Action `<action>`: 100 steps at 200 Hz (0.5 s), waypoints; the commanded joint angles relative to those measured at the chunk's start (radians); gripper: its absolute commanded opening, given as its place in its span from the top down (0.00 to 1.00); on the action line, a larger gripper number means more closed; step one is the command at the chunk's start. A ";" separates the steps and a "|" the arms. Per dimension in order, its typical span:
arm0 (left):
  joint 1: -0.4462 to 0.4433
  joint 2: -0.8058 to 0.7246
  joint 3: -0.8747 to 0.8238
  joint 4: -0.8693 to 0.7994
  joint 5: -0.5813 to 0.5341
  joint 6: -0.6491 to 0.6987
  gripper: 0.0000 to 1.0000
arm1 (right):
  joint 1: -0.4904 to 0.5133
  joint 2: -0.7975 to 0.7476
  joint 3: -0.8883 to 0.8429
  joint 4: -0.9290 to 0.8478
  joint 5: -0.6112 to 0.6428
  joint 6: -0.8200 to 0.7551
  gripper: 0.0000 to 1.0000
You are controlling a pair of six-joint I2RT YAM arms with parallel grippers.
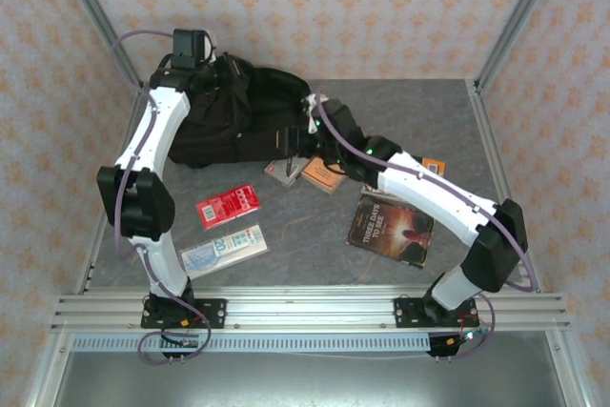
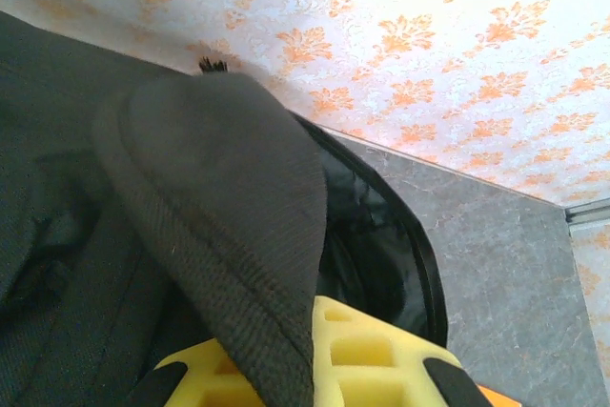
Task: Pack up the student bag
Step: Close the student bag at the top-left of the table.
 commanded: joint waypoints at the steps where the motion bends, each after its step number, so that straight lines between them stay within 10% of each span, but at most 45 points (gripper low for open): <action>1: -0.005 0.008 0.008 -0.008 0.008 -0.026 0.97 | 0.034 -0.025 -0.065 -0.067 -0.046 -0.049 0.36; 56: -0.018 -0.091 -0.076 0.017 0.028 -0.069 0.53 | 0.058 -0.101 -0.201 -0.062 0.007 -0.059 0.34; 100: -0.025 -0.310 -0.153 -0.100 -0.053 -0.100 0.39 | 0.059 -0.177 -0.267 -0.032 0.019 -0.044 0.33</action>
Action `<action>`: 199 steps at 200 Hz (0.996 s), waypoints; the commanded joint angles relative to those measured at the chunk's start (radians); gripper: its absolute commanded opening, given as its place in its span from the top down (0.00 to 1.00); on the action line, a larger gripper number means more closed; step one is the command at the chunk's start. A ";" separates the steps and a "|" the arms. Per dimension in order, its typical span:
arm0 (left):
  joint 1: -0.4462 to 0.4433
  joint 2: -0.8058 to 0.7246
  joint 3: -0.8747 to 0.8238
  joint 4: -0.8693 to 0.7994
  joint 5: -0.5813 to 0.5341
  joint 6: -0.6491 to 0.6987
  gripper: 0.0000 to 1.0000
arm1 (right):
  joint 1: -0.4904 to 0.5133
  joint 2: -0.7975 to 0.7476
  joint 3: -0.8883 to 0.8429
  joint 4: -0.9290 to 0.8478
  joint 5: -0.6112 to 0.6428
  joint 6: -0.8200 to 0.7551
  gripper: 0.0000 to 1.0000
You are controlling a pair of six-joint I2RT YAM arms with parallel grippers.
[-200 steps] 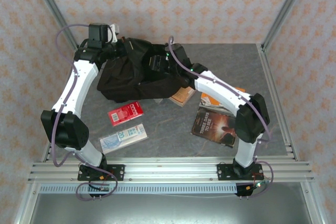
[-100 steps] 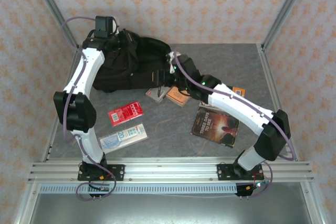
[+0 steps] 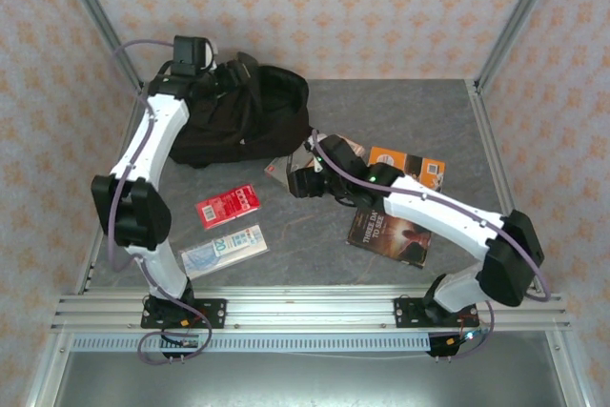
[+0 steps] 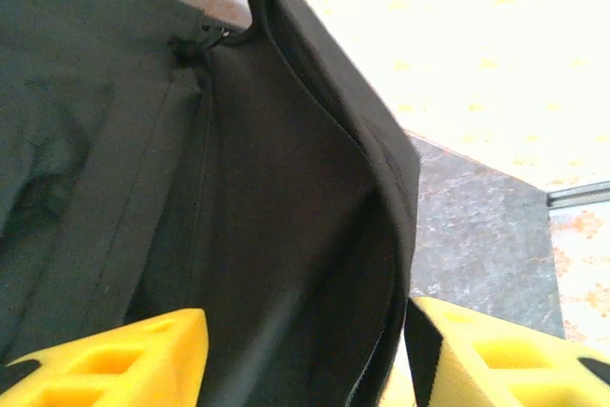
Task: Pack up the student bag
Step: Close the student bag at the top-left of the table, then move the personal item from the bottom-center of the table.
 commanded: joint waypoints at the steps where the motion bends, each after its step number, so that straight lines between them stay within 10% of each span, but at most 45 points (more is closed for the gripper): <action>1: -0.005 -0.188 -0.049 -0.078 -0.072 -0.035 0.39 | 0.002 -0.051 -0.027 0.029 0.019 -0.005 0.33; 85: -0.019 -0.941 -0.749 -0.395 -0.291 -0.191 0.11 | 0.032 -0.045 -0.184 0.106 -0.035 0.071 0.33; 199: -0.084 -1.107 -1.198 -0.485 -0.331 -0.429 0.00 | 0.033 -0.024 -0.329 0.216 -0.095 0.158 0.34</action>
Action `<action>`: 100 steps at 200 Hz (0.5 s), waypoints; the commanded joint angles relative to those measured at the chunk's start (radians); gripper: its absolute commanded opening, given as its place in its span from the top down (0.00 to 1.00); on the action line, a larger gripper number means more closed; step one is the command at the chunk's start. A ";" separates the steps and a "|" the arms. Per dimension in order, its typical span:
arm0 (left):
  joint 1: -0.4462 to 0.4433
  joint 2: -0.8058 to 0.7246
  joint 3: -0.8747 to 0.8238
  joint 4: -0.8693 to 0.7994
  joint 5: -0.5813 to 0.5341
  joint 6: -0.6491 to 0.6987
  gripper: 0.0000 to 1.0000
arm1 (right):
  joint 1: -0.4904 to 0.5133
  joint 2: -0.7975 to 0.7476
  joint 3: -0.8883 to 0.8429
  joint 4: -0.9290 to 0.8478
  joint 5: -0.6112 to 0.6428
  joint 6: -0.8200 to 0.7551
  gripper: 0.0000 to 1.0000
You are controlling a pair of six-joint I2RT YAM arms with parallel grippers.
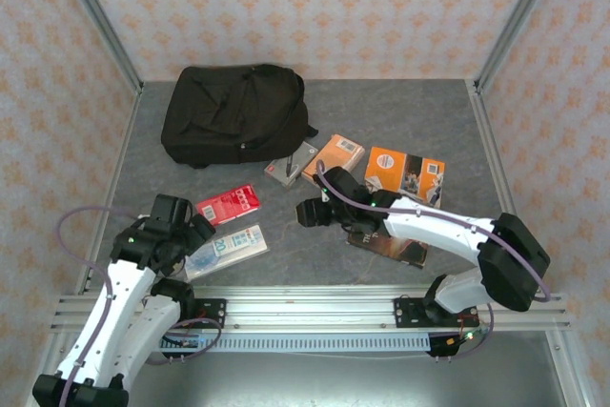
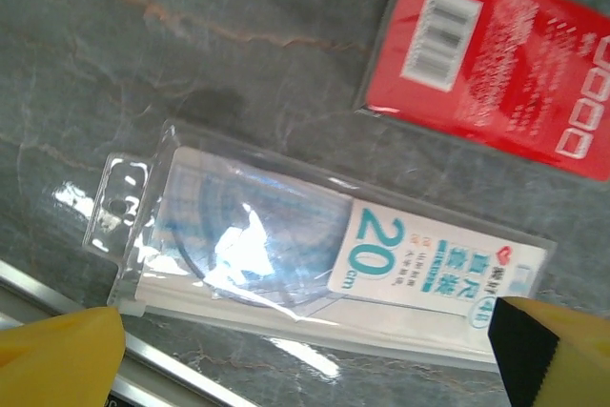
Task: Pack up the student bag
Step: Move the personal item from the bottom-center of the table.
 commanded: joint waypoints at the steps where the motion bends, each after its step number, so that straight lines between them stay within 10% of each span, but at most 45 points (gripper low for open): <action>1: -0.009 0.003 -0.041 0.047 -0.014 -0.063 0.00 | 0.006 0.004 -0.025 0.061 -0.015 0.034 0.34; 100: -0.028 0.137 -0.202 0.339 0.007 -0.055 0.00 | 0.005 0.038 -0.011 0.061 -0.030 0.049 0.34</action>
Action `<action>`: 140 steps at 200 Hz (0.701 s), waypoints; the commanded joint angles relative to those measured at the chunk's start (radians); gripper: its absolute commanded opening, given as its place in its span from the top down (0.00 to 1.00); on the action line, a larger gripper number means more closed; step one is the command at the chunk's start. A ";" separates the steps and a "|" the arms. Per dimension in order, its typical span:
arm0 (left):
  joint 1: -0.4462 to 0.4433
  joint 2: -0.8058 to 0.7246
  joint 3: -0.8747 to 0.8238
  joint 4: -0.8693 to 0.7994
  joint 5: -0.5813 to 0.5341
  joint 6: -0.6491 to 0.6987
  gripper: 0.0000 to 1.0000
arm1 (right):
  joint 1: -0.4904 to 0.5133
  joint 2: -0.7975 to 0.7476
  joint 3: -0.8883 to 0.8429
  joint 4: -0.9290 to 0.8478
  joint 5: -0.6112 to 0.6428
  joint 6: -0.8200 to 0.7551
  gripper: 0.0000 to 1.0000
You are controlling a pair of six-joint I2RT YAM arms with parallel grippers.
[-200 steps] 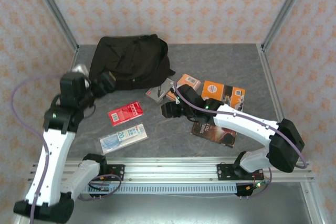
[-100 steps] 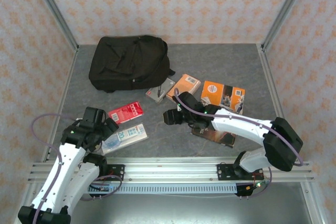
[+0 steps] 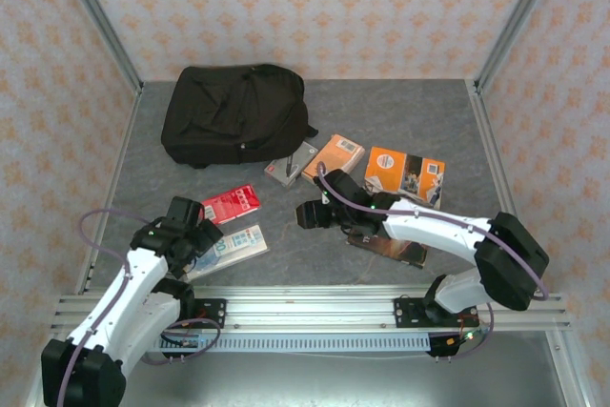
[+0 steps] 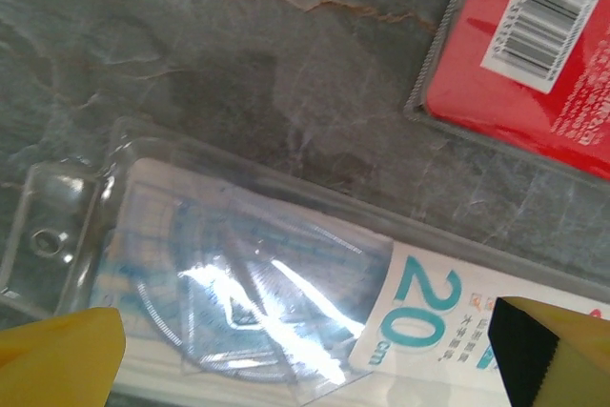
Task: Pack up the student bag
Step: Move the personal item from the bottom-center of the table.
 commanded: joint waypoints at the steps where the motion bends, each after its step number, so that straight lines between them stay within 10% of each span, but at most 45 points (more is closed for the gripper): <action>1: -0.010 0.024 -0.035 0.105 0.001 -0.003 0.00 | 0.005 0.026 0.012 0.021 -0.009 0.015 0.34; 140: -0.167 0.140 -0.108 0.485 0.195 -0.068 0.04 | 0.005 0.151 0.049 0.084 -0.084 0.087 0.34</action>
